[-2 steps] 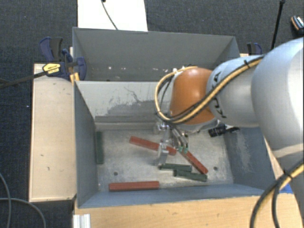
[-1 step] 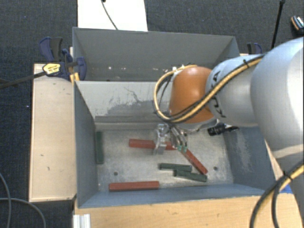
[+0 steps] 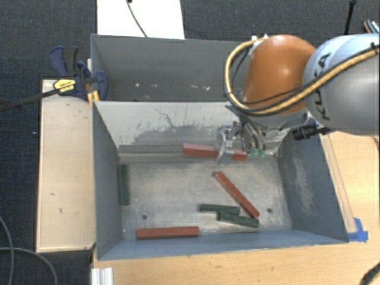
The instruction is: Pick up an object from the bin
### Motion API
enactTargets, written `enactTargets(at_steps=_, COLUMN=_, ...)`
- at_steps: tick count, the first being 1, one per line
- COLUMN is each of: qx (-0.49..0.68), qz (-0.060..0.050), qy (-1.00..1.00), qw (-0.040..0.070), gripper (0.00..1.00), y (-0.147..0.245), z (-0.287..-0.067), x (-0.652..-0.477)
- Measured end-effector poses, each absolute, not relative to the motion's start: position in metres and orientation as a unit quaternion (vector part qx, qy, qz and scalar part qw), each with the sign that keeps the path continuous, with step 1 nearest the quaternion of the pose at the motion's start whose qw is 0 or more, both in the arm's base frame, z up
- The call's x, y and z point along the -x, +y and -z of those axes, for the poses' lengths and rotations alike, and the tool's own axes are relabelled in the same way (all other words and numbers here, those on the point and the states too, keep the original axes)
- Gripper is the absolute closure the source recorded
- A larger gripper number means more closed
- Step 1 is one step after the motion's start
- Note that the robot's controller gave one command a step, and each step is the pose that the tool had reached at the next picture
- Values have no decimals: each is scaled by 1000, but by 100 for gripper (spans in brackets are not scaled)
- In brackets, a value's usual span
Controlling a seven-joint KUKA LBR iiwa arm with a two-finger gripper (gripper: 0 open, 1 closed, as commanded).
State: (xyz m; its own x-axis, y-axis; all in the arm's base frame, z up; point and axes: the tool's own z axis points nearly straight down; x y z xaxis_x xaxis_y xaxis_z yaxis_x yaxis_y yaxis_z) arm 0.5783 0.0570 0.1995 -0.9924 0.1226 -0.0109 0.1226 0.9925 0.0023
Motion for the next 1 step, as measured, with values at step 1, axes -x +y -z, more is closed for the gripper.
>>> enactTargets(at_steps=1, qx=86, qz=0, qy=996, qw=3, gripper=100, y=44, z=-251, x=-529)
